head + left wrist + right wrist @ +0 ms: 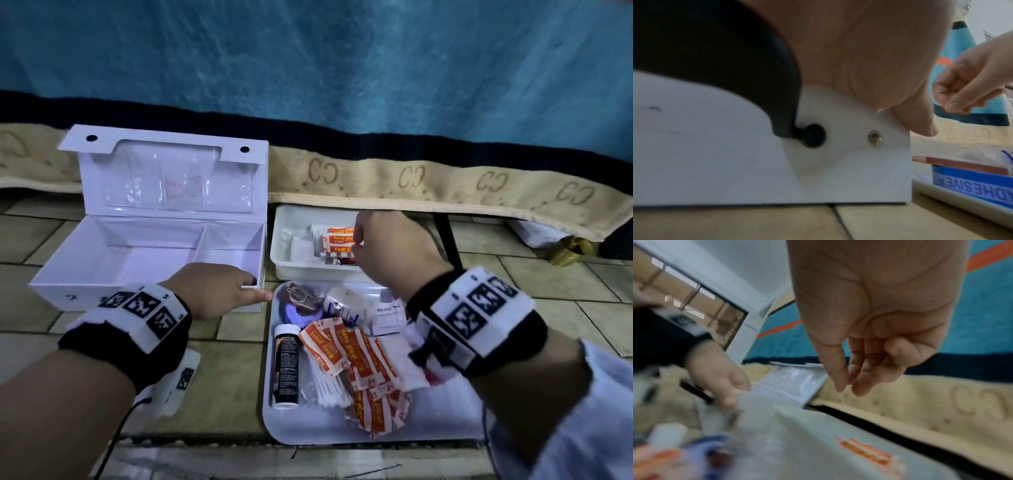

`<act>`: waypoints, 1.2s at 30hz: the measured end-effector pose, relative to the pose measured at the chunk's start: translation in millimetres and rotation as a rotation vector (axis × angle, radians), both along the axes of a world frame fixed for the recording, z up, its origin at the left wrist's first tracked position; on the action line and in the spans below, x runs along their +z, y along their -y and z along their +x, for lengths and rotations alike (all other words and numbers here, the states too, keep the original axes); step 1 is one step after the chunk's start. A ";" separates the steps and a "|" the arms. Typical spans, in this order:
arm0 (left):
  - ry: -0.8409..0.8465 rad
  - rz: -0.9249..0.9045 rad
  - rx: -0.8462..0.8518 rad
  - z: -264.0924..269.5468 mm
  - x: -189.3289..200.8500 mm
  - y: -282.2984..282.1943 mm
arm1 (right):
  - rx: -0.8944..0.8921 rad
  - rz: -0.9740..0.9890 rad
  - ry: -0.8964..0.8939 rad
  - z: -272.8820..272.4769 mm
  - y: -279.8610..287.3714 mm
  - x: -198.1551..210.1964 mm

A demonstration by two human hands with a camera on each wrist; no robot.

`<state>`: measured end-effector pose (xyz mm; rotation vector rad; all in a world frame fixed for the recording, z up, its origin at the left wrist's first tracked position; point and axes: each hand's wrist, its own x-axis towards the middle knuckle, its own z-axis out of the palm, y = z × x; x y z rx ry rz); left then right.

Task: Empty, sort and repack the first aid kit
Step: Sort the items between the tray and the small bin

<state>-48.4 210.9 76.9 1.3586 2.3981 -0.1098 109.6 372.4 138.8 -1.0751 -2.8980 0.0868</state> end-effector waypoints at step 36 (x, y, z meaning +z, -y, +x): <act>-0.012 0.017 -0.020 -1.3 -1.8 0.2 | 0.081 -0.421 0.015 43.9 15.9 10.8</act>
